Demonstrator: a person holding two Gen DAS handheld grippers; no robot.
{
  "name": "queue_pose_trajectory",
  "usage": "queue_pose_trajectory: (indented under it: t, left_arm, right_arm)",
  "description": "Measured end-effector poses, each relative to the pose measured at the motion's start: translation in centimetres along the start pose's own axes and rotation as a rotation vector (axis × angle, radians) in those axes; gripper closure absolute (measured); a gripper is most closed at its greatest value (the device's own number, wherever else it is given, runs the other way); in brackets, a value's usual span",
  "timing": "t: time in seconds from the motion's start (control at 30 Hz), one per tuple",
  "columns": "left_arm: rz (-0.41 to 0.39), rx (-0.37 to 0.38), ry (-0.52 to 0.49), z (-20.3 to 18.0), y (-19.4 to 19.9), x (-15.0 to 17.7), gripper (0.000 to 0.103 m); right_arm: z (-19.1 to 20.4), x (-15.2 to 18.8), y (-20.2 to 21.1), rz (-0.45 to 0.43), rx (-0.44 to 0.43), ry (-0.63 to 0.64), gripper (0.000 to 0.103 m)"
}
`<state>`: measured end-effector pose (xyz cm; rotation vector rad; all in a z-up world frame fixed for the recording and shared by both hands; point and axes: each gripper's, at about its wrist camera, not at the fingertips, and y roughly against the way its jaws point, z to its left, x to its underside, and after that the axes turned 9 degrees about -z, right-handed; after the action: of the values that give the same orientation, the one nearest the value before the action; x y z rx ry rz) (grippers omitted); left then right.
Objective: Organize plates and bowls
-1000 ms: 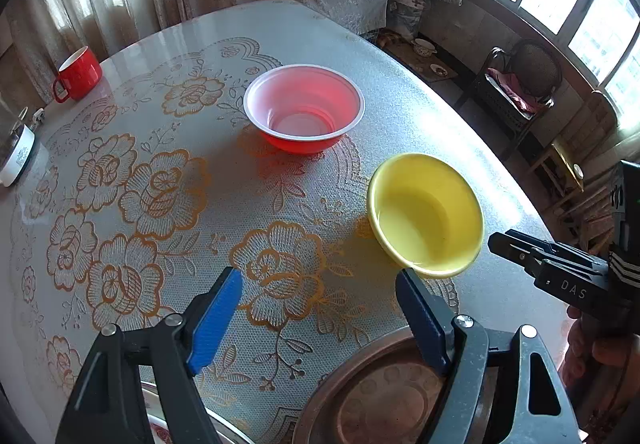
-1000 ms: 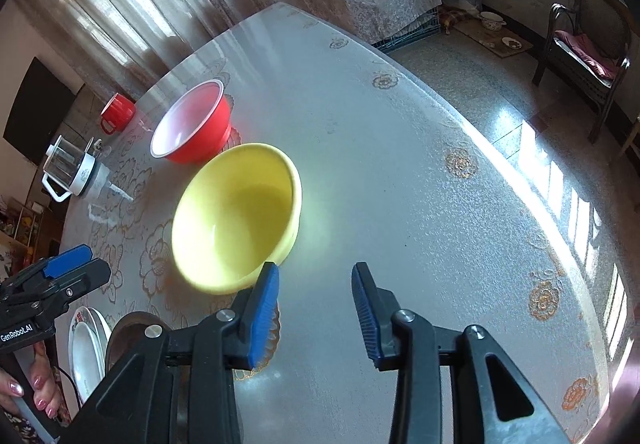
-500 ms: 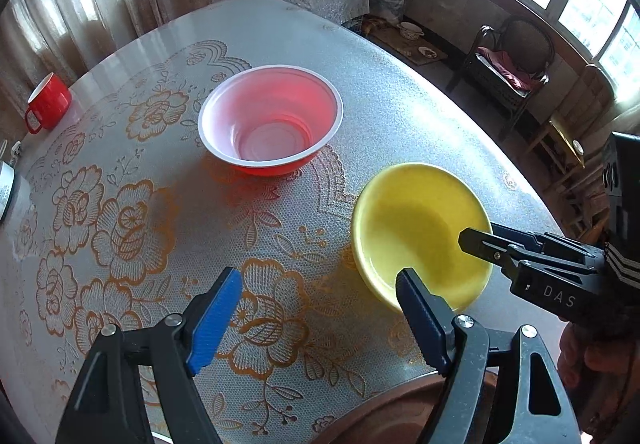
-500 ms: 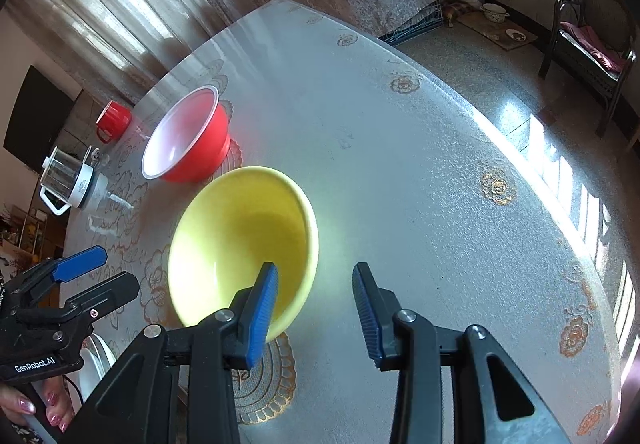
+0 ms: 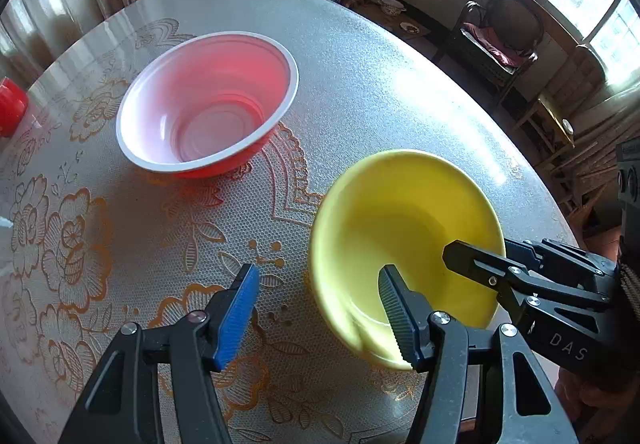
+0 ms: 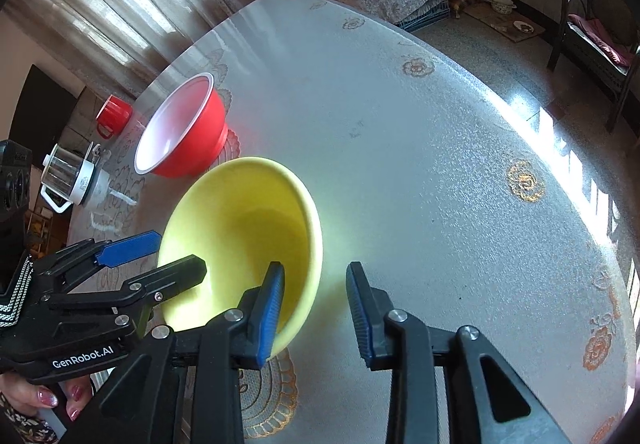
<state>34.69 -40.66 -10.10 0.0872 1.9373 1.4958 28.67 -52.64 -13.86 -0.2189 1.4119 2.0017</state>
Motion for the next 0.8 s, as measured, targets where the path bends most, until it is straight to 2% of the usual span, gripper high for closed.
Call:
queue_pose_trajectory:
  t: [0.13,0.3,0.47,0.63,0.8]
  left_arm:
    - [0.028,0.021,0.017,-0.1,-0.7,-0.1,0.052]
    - [0.029,0.009,0.001,-0.4,-1.0,-0.1,0.064]
    - [0.015,0.031,-0.020,-0.6,-0.7,0.0,0.082]
    - [0.008,0.032,-0.056,-1.3,-0.6,-0.1,0.087]
    - [0.011,0.065,-0.052,-1.0,-0.2,0.3,0.089]
  right_arm:
    - [0.0,0.1,-0.1,-0.004,-0.008,-0.001,0.075]
    - [0.1,0.1,-0.2,-0.009,-0.006,0.009,0.076]
    - [-0.1,0.2,0.0,-0.016,0.003,0.018,0.081]
    - [0.2,0.3,-0.2,-0.010,-0.009,0.015,0.089]
    - [-0.1,0.4,0.1,-0.008,0.003,-0.014,0.091]
